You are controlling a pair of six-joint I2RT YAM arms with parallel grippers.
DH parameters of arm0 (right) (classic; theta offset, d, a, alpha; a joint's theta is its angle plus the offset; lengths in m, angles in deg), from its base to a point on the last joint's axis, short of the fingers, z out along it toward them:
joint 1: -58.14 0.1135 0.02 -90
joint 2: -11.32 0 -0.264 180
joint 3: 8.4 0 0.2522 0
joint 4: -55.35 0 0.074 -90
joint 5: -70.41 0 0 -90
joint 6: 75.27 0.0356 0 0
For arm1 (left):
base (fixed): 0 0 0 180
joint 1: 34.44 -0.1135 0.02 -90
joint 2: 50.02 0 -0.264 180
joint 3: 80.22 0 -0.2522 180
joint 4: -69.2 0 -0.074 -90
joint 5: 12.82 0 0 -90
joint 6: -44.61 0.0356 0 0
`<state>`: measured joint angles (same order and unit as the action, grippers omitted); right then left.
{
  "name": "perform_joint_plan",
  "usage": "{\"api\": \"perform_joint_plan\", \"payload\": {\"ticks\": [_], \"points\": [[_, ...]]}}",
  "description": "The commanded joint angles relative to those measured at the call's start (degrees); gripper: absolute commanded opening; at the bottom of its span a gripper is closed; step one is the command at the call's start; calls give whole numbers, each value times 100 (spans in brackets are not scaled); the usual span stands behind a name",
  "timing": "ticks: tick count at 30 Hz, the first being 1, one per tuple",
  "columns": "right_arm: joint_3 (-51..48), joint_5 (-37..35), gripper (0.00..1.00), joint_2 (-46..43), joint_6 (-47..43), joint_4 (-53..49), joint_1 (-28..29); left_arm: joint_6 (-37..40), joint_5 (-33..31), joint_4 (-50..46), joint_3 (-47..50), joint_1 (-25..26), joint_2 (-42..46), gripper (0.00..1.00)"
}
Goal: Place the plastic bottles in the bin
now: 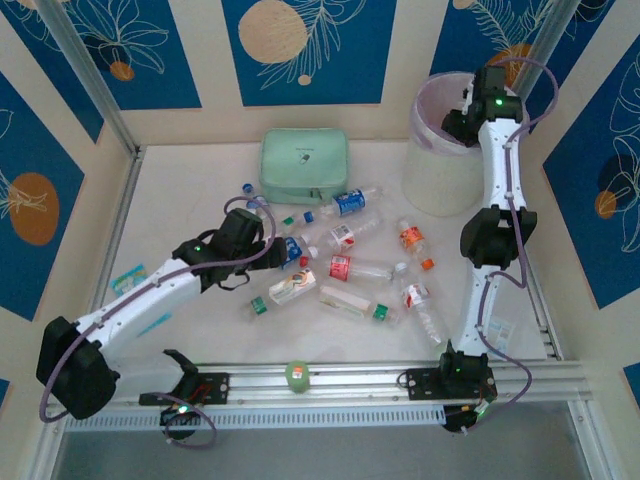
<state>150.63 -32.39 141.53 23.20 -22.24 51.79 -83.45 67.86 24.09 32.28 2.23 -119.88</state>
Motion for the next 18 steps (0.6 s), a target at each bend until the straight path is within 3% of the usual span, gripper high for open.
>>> {"api": "perform_joint_plan", "payload": {"ticks": [1,8,13,18], "points": [[-93,234,41,21,-100,-92,31,22,-101,-191,-192,-38,-143,93],[306,304,89,-150,-143,-344,11,36,-37,-137,-301,-58,-354,96],[461,444,100,-679,-135,-437,-72,65,27,27,-532,-280,-672,100],[187,572,99,-1478,-62,-296,-70,-171,402,538,-834,-819,-1291,100]]}}
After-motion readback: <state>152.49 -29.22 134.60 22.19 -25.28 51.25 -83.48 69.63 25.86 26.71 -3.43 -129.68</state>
